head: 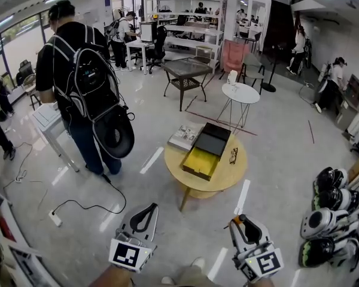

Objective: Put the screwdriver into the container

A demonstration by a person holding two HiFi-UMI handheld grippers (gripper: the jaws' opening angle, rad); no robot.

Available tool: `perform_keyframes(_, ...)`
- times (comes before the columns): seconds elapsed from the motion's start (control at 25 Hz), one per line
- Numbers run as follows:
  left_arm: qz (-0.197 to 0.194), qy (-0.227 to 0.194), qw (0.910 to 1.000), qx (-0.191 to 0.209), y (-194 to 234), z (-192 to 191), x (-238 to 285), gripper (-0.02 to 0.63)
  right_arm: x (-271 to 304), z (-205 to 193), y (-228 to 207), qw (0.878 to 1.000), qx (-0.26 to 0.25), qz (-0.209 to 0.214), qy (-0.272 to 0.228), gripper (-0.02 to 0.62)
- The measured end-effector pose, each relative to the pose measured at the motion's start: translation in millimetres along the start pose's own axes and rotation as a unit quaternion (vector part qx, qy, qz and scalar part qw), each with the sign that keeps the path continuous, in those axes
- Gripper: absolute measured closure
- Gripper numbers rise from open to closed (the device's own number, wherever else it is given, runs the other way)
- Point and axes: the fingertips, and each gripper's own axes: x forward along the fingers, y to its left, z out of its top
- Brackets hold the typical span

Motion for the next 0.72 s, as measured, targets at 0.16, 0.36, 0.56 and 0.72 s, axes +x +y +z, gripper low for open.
perform_keyframes(0.16,-0.001,0.004,1.0000,-0.008,-1.0,-1.9,16.3,0.589,12.4,0.7,-15.0,1.000,0.007,0.005,0.001,0.472)
perform_keyframes(0.36,0.003,0.010,0.9999,-0.007,4.4,-13.7,35.7,0.589,28.9,-2.4,-30.6,1.000,0.017,0.010,0.002,0.472)
perform_keyframes(0.56,0.003,0.012,0.9999,-0.009,9.4,-18.2,56.5,0.589,45.8,-5.8,-45.6,1.000,0.023,0.015,0.003,0.472)
perform_keyframes(0.72,0.004,0.018,0.9998,-0.012,10.7,-22.7,70.5,0.589,56.0,-7.1,-57.5,1.000,0.025,0.015,0.005,0.472)
